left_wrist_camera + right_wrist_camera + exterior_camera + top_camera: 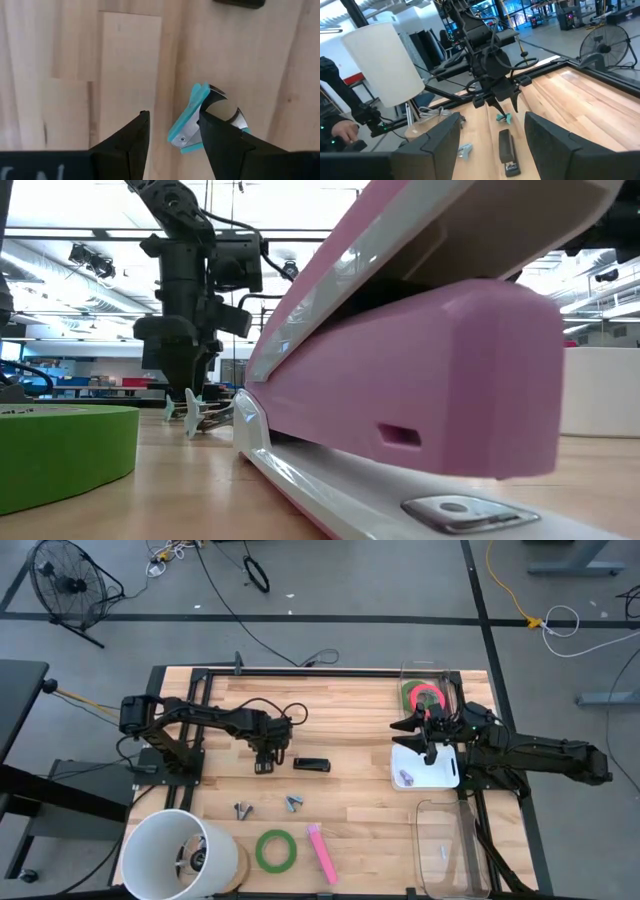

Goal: Pick and place Stapler, Stapler remover, tape
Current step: Put the blue staple remover into the white bin

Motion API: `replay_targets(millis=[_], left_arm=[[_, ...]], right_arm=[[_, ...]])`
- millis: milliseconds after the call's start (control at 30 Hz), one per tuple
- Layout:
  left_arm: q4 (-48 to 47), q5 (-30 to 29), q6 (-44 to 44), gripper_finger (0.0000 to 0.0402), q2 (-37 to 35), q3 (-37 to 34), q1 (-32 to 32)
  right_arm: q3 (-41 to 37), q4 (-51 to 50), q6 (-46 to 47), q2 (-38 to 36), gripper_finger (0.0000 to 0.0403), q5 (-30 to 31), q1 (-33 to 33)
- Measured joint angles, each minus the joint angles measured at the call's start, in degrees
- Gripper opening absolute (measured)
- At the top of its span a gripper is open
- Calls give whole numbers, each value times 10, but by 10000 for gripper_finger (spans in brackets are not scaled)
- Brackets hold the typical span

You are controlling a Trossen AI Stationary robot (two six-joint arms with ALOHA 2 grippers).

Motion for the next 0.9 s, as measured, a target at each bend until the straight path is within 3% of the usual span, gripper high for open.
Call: replay_targets(millis=[333, 567, 900], left_arm=[[-14, 2, -1, 177, -1, 18, 4], [-22, 61, -9, 177, -1, 19, 0], [-7, 22, -9, 176, 0, 18, -5]], right_arm=[[0, 2, 1, 0, 219, 1, 0], [0, 1, 2, 0, 219, 10, 0], [0, 1, 2, 0, 219, 10, 0]])
